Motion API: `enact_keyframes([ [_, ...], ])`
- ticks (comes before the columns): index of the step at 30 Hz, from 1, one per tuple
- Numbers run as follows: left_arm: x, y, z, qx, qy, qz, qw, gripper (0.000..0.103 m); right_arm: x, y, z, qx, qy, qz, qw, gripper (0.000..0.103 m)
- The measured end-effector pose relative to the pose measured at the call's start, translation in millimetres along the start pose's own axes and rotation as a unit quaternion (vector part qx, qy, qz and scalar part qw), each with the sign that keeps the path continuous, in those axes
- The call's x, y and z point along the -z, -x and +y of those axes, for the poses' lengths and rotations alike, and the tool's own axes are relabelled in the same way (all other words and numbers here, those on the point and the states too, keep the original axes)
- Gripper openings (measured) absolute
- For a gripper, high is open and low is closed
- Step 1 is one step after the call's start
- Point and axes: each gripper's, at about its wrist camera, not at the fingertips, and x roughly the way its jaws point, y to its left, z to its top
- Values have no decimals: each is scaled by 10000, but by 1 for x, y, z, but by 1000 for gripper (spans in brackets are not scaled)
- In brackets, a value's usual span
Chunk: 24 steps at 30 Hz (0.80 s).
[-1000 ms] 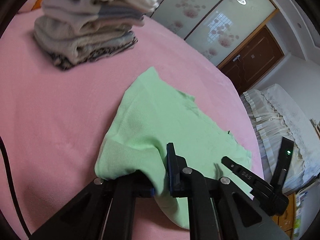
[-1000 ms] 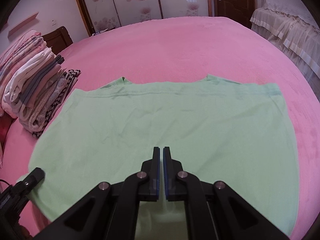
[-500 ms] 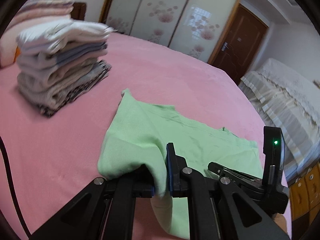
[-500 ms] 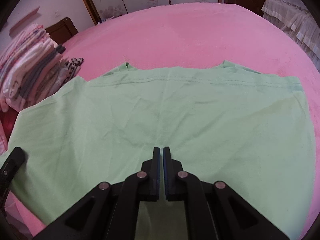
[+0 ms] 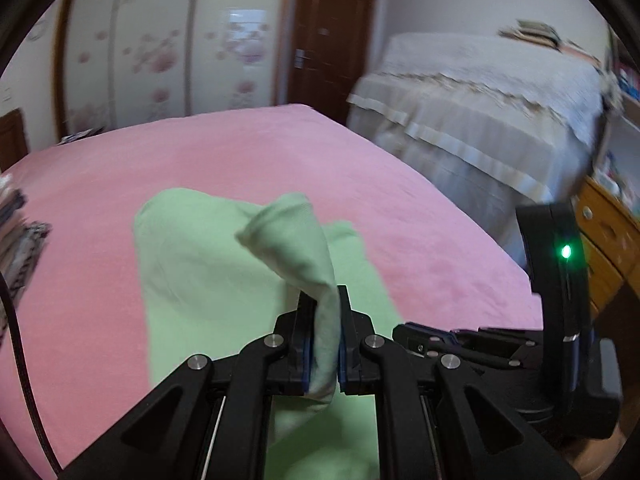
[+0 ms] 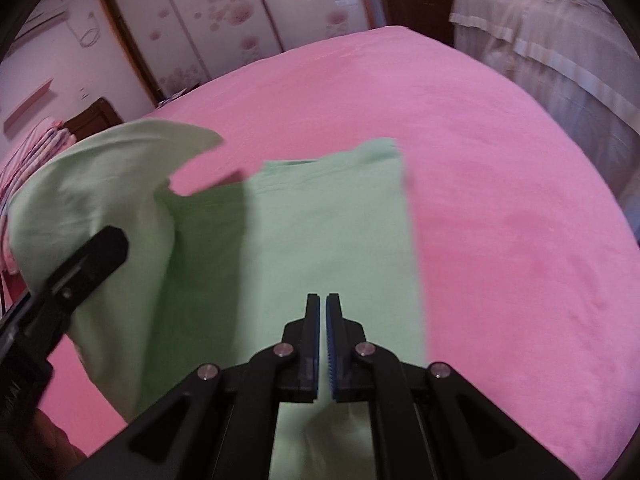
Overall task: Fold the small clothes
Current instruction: 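Lift the grasped side with the left gripper and fold it over the shirt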
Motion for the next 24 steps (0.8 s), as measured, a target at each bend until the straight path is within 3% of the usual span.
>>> enact_keyframes([
  [3, 21, -21, -37, 391, -264, 354, 9983, 7, 14, 5, -38, 189, -288, 78, 9994, 3],
  [8, 48, -33, -60, 401, -623, 831, 9938, 8, 28, 8, -64, 244, -487, 180, 9984, 3],
  [10, 57, -33, -58, 486, -688, 984, 9916, 16, 29, 9, -62, 182, -466, 178, 9986, 3],
  [12, 63, -25, -61, 547, -793, 999, 9903, 31, 27, 8, -59, -16, -474, 186, 9987, 3],
  [15, 76, -6, -56, 658, -953, 979, 9884, 42, 24, 10, -57, -302, -522, 183, 9980, 3],
  [19, 83, 13, -45, 607, -1076, 972, 9876, 46, 20, 14, -49, -543, -546, 196, 9968, 3],
  [22, 84, 34, -24, 433, -892, 896, 9910, 52, 22, 22, -45, -642, -517, 195, 9964, 5],
  [24, 88, 53, -2, 138, -674, 758, 9947, 57, 24, 30, -42, -663, -468, 171, 9965, 15],
])
